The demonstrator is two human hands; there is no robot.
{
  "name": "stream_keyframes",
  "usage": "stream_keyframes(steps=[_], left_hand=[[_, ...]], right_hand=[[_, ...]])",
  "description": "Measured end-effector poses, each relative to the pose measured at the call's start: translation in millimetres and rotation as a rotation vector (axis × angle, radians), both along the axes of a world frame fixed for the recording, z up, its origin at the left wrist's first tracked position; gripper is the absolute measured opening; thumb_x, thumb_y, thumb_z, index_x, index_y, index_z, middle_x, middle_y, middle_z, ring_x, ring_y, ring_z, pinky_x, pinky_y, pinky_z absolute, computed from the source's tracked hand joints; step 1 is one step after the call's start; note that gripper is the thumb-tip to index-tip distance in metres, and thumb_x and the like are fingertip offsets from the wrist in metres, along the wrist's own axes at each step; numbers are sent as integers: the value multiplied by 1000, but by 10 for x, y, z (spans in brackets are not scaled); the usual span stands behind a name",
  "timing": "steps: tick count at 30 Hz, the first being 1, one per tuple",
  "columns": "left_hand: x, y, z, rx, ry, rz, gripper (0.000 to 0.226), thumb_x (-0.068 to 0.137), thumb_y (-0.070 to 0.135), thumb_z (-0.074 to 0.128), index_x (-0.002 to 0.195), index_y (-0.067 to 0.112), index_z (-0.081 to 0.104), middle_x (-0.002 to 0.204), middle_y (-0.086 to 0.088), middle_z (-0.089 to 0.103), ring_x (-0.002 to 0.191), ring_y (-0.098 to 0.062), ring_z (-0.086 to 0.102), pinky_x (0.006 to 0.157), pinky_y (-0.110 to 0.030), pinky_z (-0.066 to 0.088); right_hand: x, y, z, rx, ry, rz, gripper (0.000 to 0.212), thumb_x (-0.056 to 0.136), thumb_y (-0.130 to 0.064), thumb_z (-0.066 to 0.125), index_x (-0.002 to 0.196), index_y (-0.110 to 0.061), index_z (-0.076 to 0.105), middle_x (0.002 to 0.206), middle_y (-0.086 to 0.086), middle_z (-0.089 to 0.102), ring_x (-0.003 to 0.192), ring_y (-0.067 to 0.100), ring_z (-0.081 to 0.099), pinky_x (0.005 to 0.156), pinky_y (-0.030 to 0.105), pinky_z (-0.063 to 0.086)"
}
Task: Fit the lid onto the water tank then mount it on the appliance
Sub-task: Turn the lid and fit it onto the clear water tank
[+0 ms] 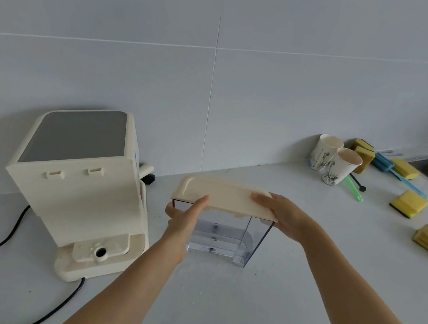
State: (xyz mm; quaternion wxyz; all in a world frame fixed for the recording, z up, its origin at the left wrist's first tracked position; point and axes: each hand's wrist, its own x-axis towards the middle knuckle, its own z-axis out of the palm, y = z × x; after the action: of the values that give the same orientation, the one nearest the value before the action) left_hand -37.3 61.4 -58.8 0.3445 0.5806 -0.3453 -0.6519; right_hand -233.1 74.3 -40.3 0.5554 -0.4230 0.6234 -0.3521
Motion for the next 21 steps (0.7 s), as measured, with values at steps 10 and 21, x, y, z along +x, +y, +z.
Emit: stream_keyframes(steps=[10,21], left_hand=[[-6,-79,-47,-43,-39,-20,85,86,44,48,142,24,-13,155,-8,11,140,-28,18,110,-45,20],[86,-365,93,-180,-43,-291,42,94,27,39,125,0,42,118,-28,50,122,-31,40,101,-28,36]], right_hand=[[7,187,10,44,155,14,40,83,-35,55,112,-8,56,99,5,60,91,19,57,73,25,48],[368,499,118,115,367,143,33,76,-43,62,67,-14,50,69,0,62,66,12,59,72,26,52]])
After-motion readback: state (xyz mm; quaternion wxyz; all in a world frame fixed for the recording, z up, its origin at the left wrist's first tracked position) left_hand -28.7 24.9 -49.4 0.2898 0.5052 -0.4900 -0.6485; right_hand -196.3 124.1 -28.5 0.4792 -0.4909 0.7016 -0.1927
